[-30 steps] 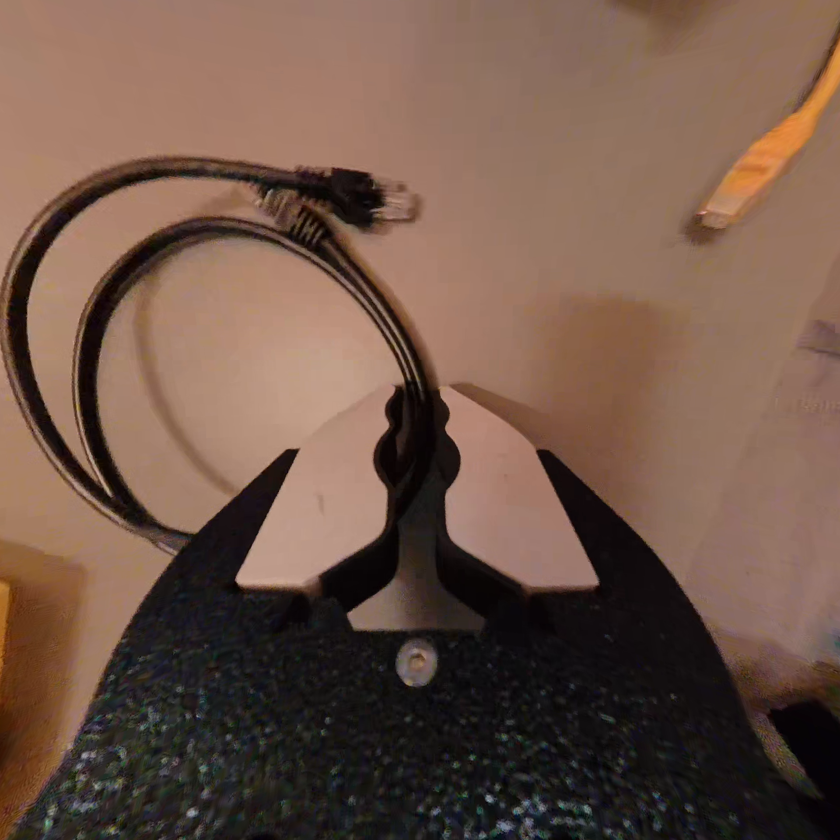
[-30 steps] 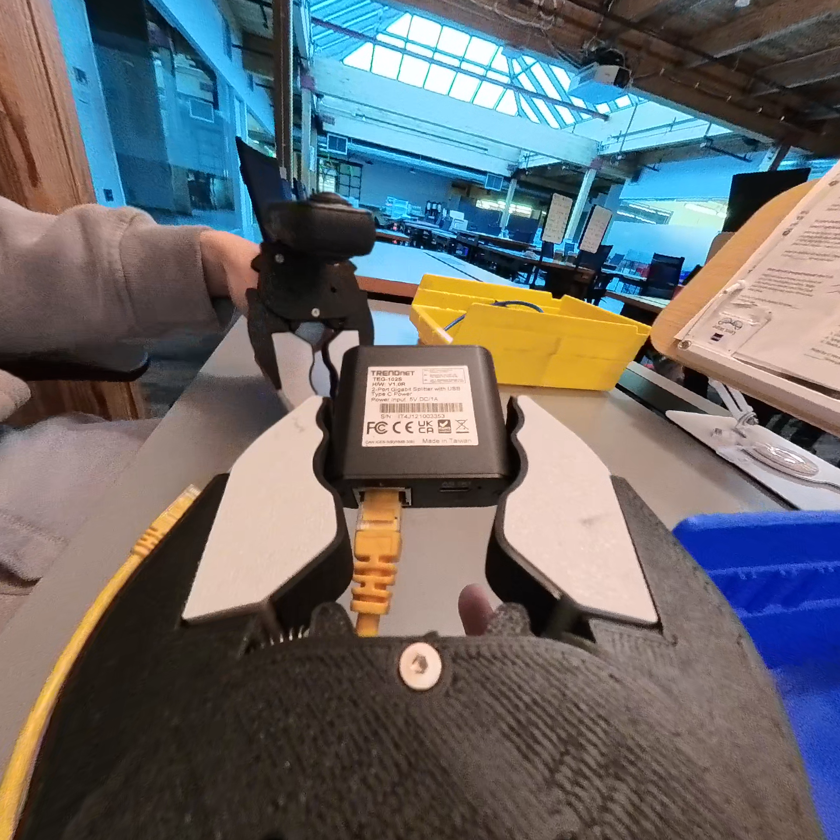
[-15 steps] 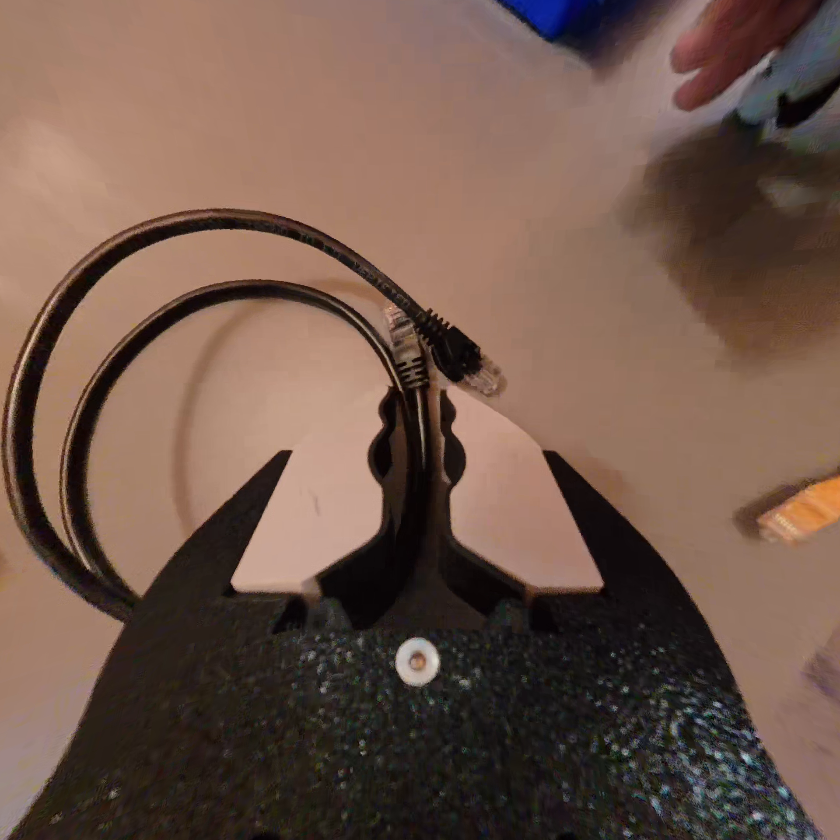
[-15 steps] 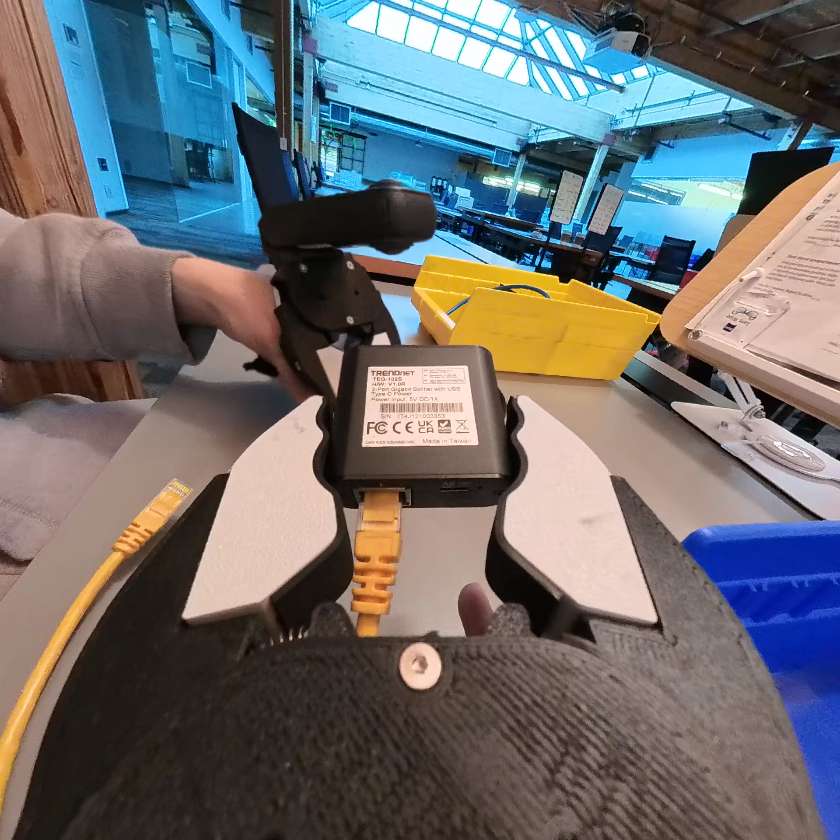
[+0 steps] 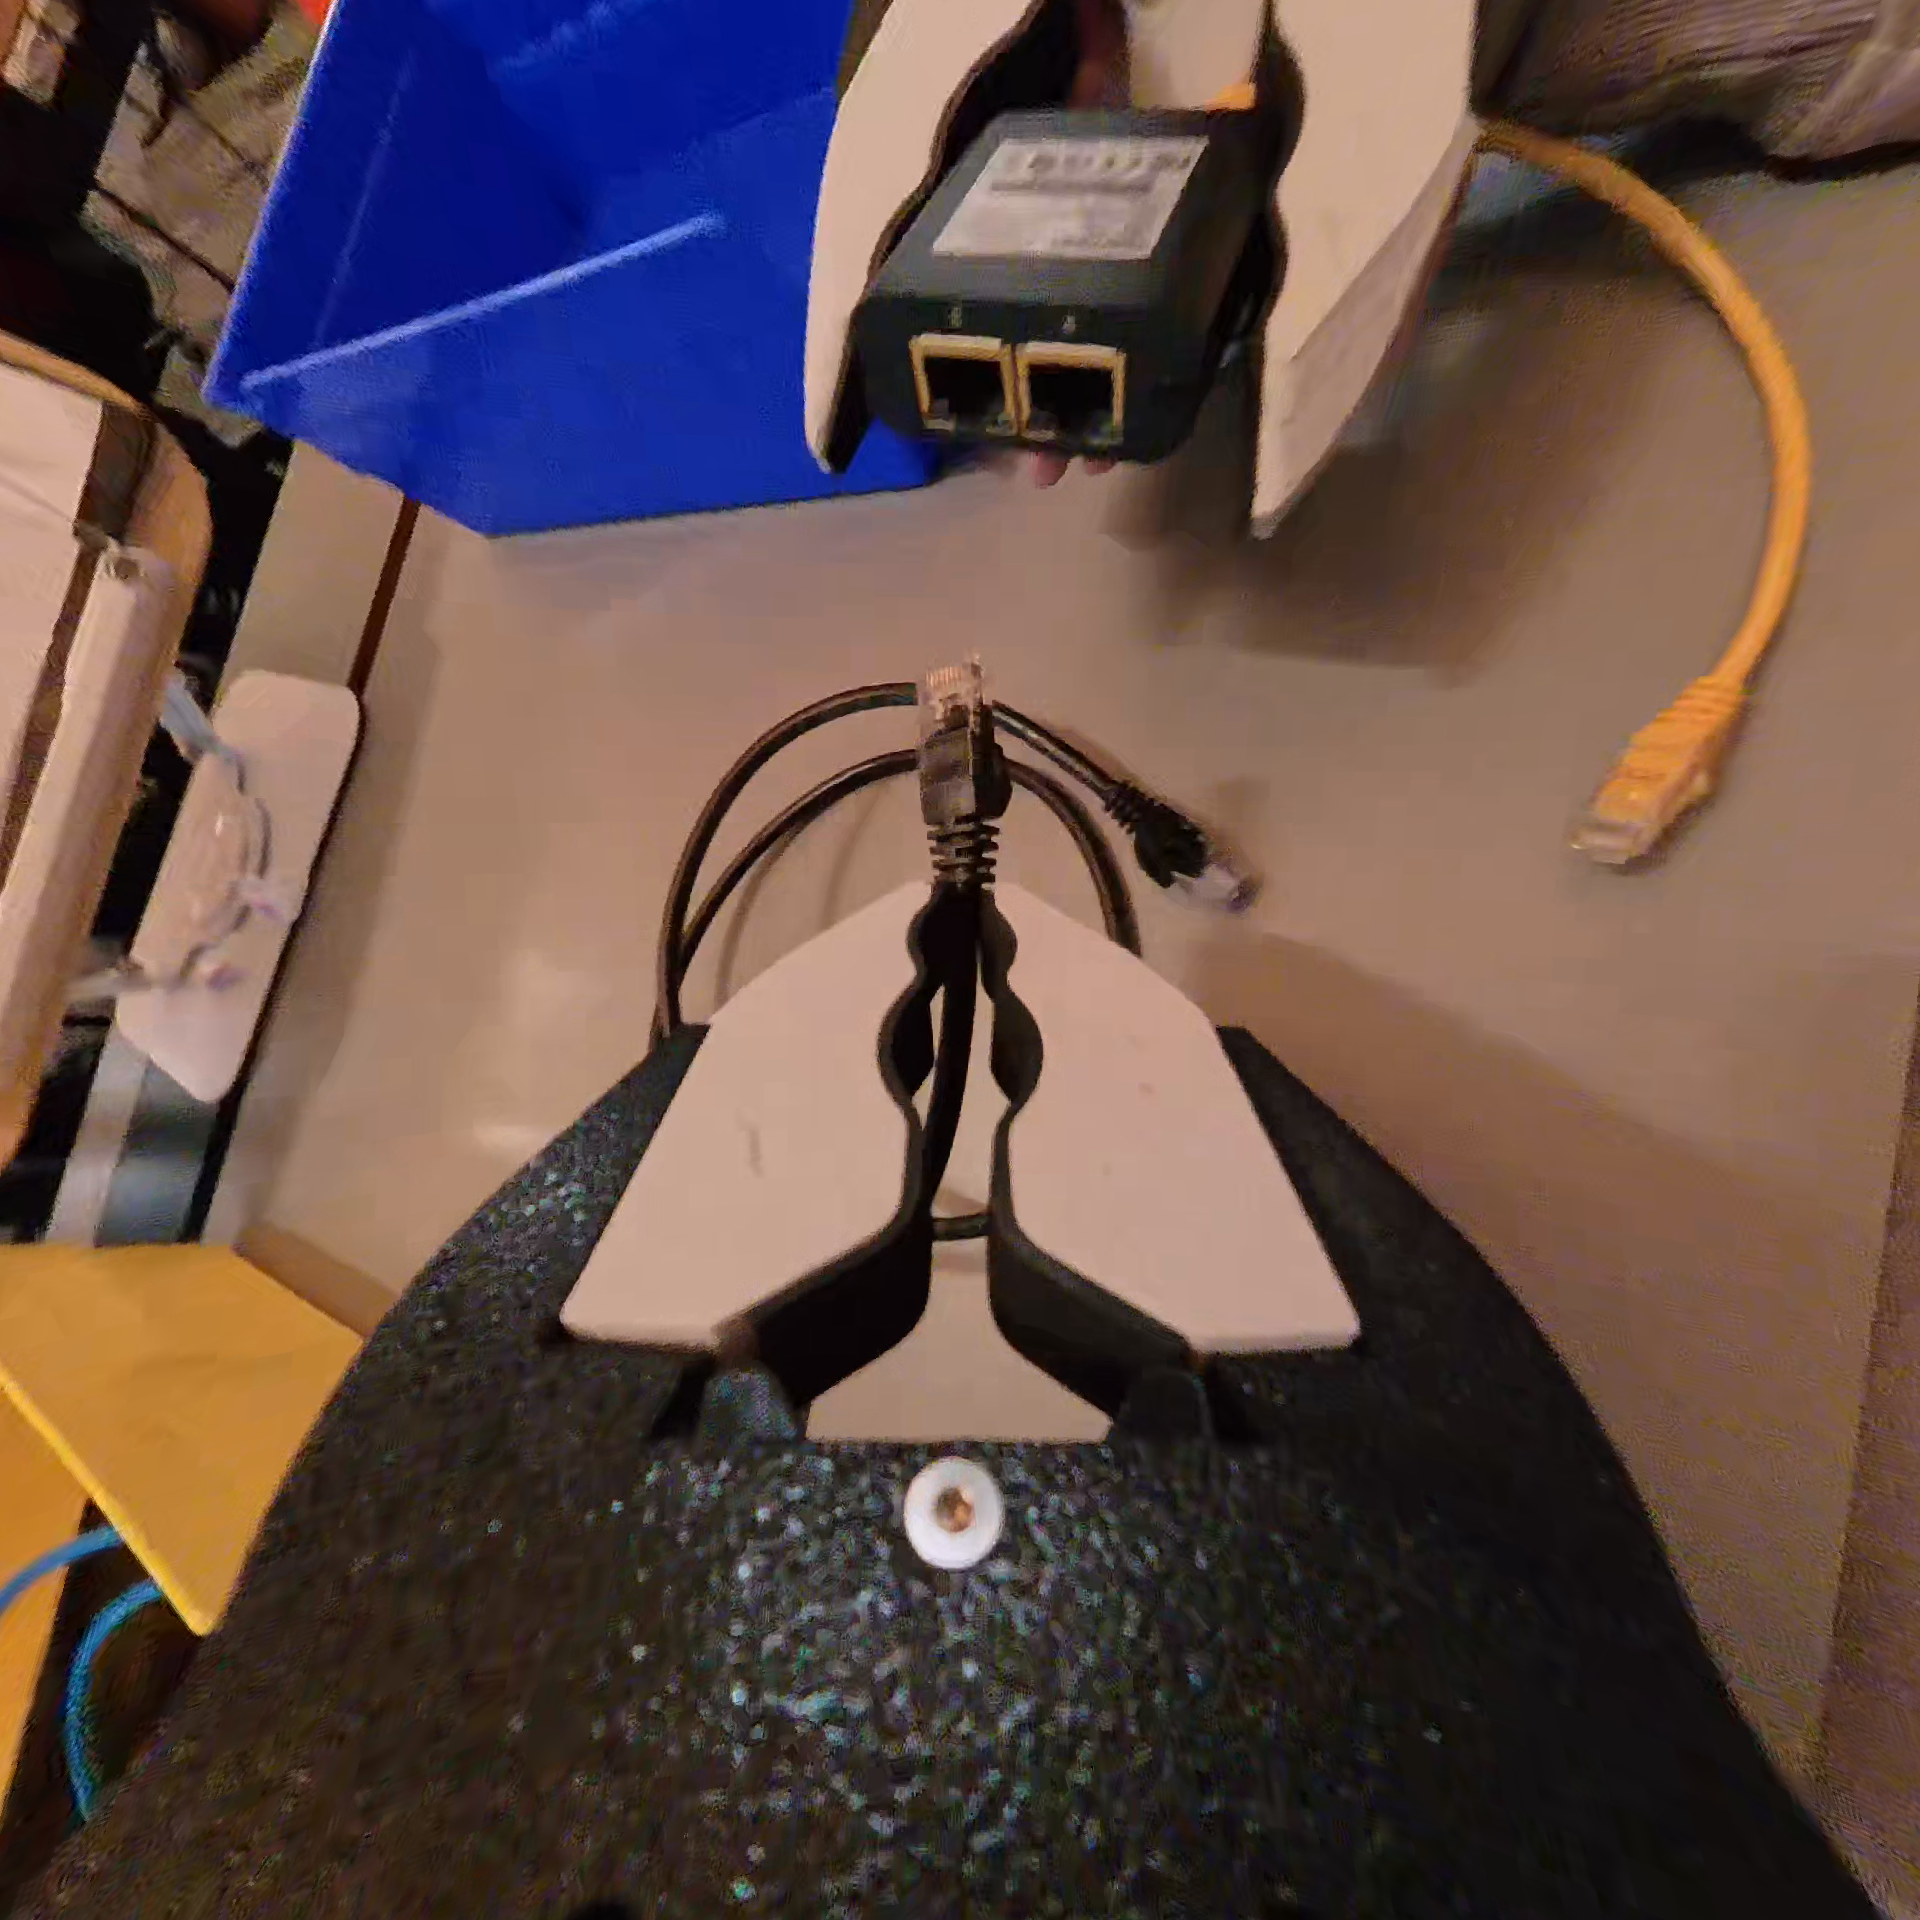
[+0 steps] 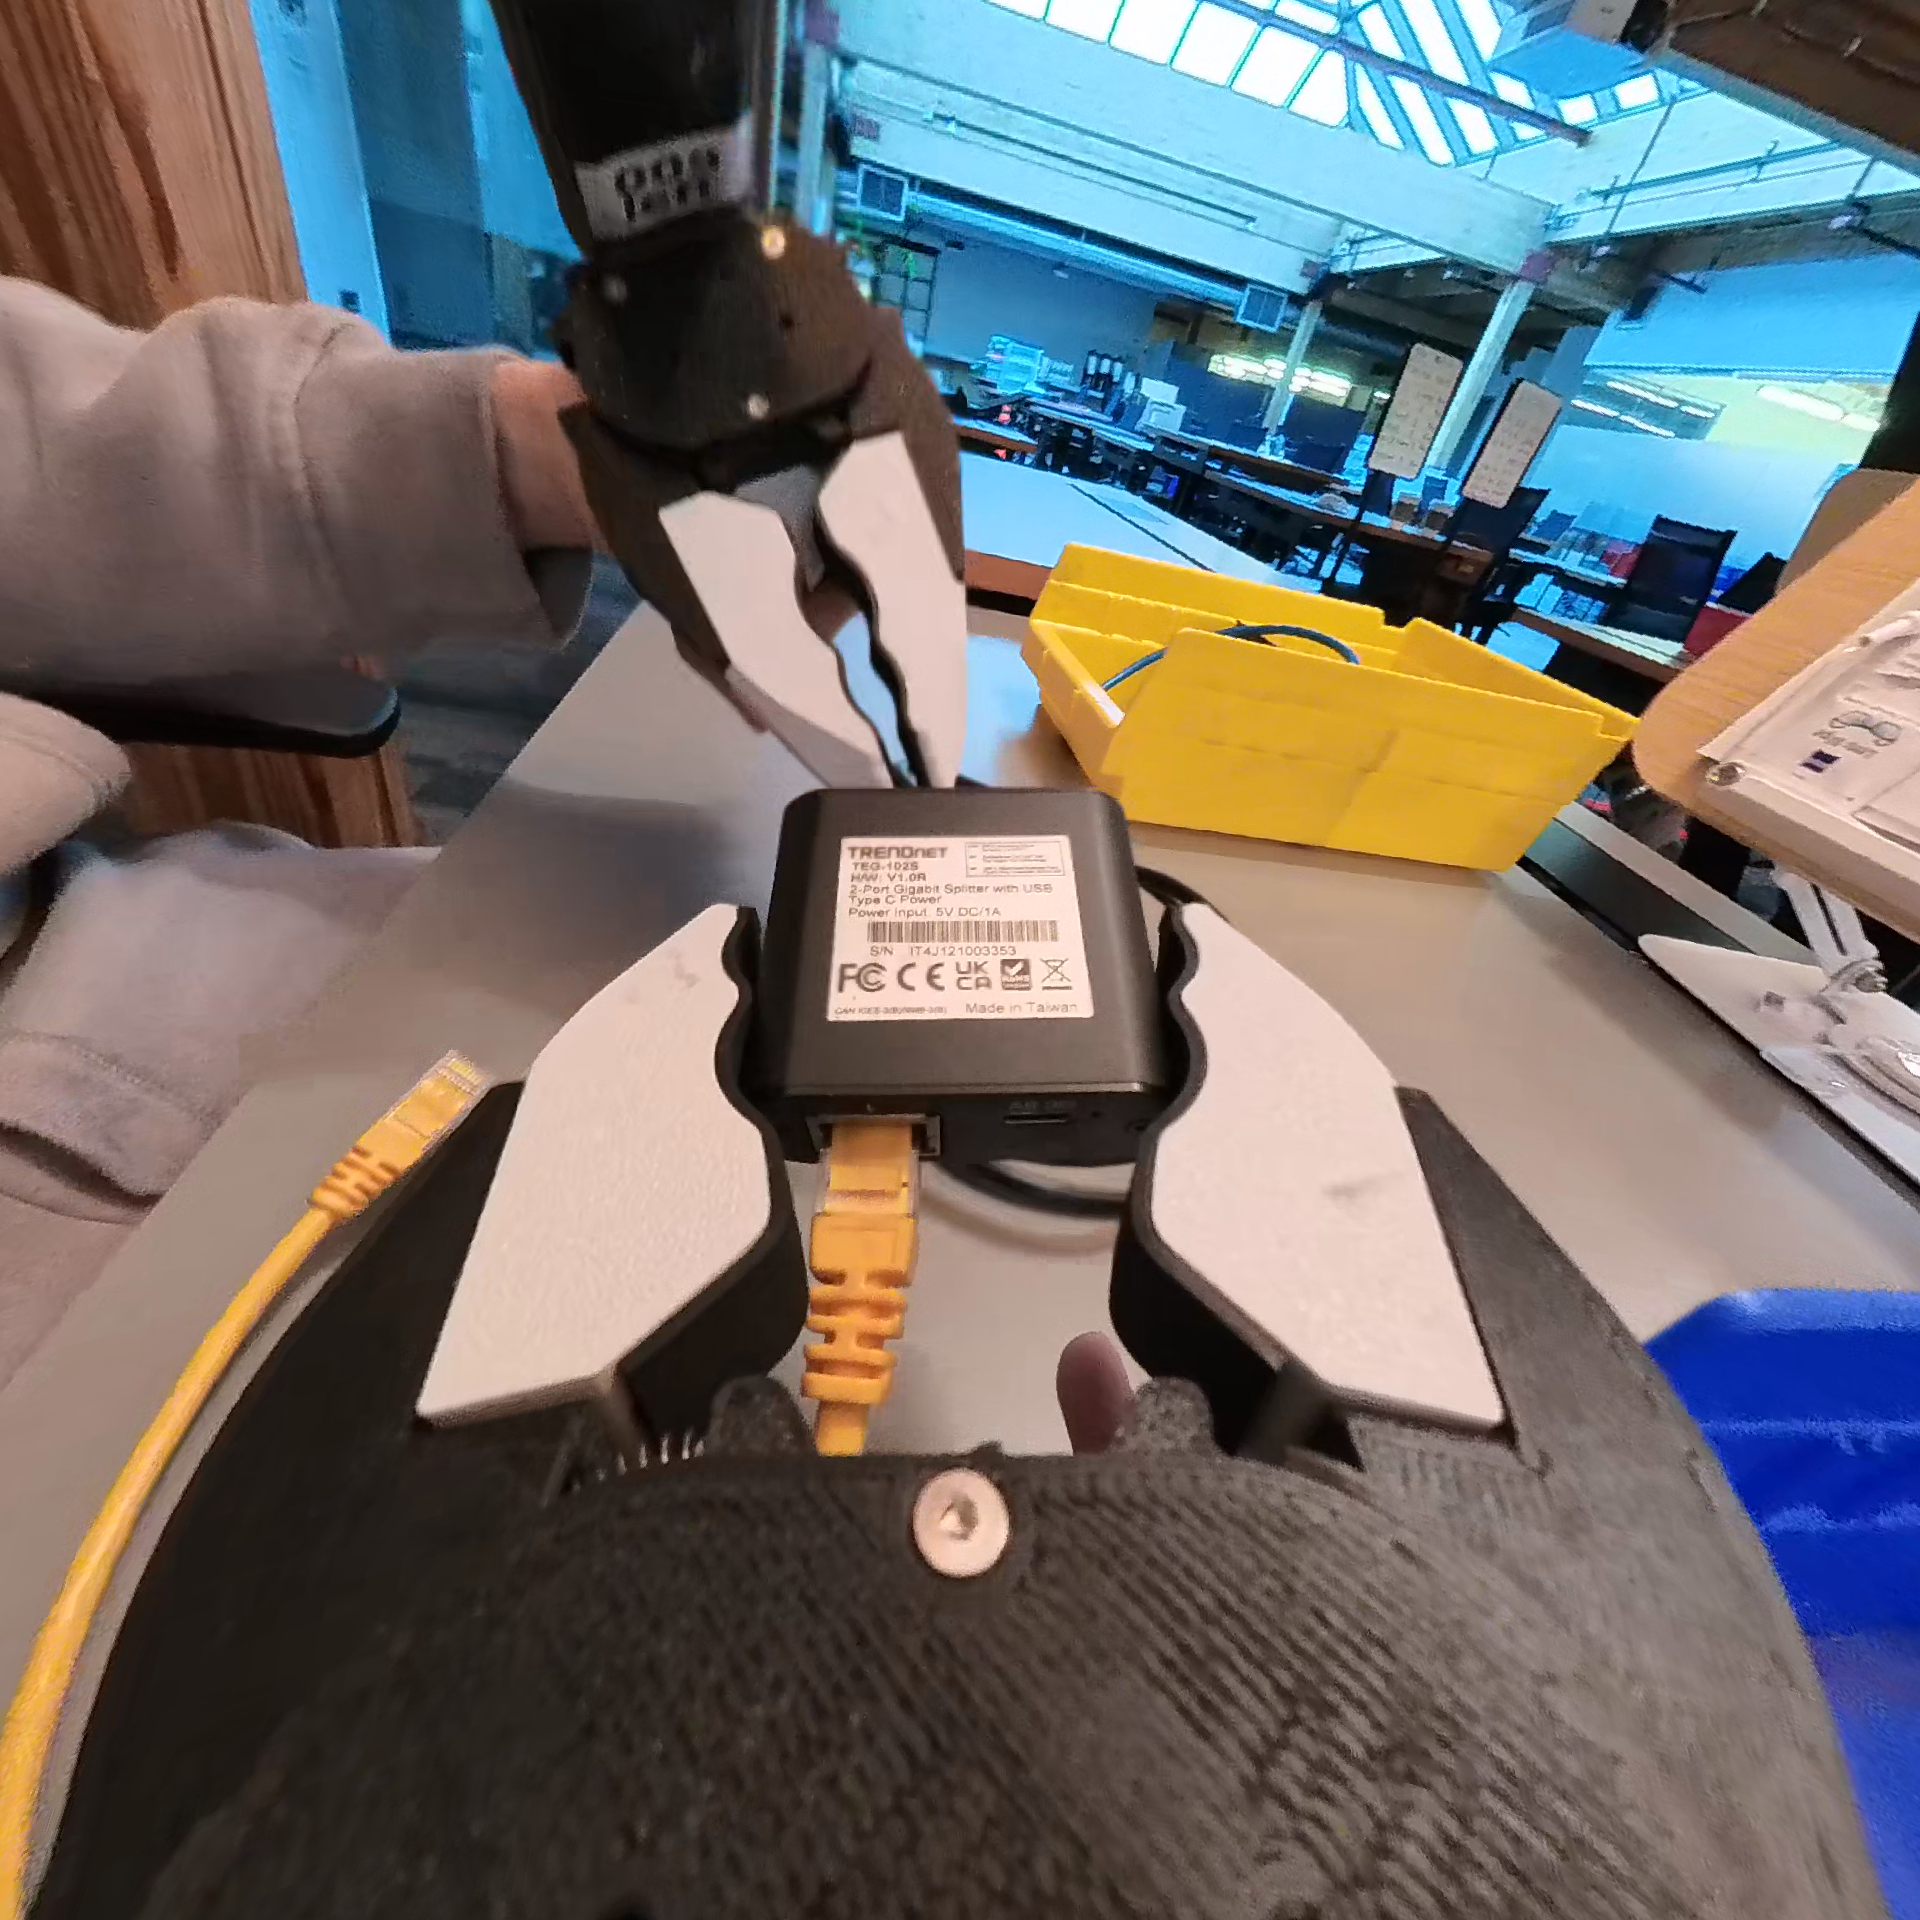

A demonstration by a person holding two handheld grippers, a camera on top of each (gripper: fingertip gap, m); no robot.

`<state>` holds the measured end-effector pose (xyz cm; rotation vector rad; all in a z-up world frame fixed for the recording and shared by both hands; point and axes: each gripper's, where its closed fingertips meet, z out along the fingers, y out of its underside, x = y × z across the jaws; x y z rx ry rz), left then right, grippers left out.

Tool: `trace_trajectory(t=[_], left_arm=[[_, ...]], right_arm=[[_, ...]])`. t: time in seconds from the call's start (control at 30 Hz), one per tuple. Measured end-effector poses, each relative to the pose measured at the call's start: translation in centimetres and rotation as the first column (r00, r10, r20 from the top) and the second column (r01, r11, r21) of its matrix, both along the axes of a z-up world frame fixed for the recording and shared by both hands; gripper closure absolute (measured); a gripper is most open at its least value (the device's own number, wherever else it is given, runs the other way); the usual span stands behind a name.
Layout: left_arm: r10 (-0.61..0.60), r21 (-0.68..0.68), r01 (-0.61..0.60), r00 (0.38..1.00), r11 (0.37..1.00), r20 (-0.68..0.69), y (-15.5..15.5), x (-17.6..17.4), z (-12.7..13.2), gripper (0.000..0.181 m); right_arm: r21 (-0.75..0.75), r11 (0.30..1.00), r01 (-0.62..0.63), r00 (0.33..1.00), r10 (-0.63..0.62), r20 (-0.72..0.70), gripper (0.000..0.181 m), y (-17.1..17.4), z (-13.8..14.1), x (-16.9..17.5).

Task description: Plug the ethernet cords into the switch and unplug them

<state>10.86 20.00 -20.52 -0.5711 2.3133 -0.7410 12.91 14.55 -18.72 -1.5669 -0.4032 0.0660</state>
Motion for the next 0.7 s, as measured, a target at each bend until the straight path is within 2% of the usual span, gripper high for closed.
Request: trace_trajectory(t=[0.07, 0.33, 0.57, 0.7], left_arm=[[-0.056, 0.051, 0.056, 0.998, 0.997, 0.008, -0.7, 0.0, 0.7, 0.177], [-0.151, 0.219, 0.155, 0.988, 0.963, -0.033, -2.4, 0.0, 1.8, 0.177], [-0.172, 0.318, 0.175, 0.984, 0.932, -0.038, -2.7, -0.3, 2.4, 0.177], [-0.175, 0.419, 0.166, 0.984, 0.892, -0.017, -2.5, 0.1, 2.3, 0.177]], right_arm=[[-0.011, 1.000, -0.022, 1.000, 0.022, 0.007, 0.108, 0.0, -0.2, -0.3], [-0.013, 0.999, -0.031, 1.000, 0.031, -0.003, 0.108, 0.0, -0.1, -0.3], [-0.046, 0.999, -0.021, 0.999, 0.022, 0.030, 0.108, 0.3, -0.7, -0.5], [-0.064, 0.998, -0.026, 0.999, 0.028, 0.021, 0.108, 0.4, -0.9, -0.5]])
